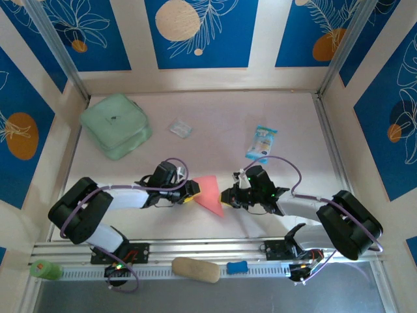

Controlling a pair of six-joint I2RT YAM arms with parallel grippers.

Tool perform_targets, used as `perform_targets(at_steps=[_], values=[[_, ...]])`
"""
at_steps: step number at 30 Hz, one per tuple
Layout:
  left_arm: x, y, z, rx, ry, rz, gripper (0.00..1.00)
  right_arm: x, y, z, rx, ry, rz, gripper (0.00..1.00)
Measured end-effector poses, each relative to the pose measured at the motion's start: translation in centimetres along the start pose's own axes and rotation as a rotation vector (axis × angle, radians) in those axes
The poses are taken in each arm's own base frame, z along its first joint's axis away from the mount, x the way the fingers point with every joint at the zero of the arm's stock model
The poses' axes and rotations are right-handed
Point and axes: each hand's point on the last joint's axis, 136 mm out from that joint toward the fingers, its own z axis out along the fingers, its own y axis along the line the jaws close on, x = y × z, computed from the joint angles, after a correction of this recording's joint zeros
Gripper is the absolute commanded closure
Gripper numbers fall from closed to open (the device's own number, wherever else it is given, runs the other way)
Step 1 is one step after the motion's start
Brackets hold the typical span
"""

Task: Fold a paper plane with a square sheet of paper (pick it up from the middle)
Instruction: Perform the fourth fold on the wing at the bottom-center of the table.

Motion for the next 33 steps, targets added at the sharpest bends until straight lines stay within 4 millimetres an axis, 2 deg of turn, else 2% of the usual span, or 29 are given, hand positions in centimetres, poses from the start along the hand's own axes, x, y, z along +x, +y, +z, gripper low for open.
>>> perform_targets(at_steps=[11,24,29,33], values=[[-0.1,-0.1,0.0,0.004,-0.003,-0.011,0.79,0.2,-0.5,0.0,0.018,0.006,0.009,0.89],[-0.1,-0.4,-0.2,0.012,-0.007,-0.008,0.95,0.5,-1.4,-0.1,0.060,0.010,0.025,0.87],[-0.1,-0.4,-0.2,0.013,-0.008,-0.007,1.00,0.6,-1.9,-0.2,0.080,0.013,0.029,0.82],[-0.3,-0.9,-0.5,0.026,-0.018,0.002,1.00,0.7,-2.3,-0.5,0.107,0.005,0.027,0.75]])
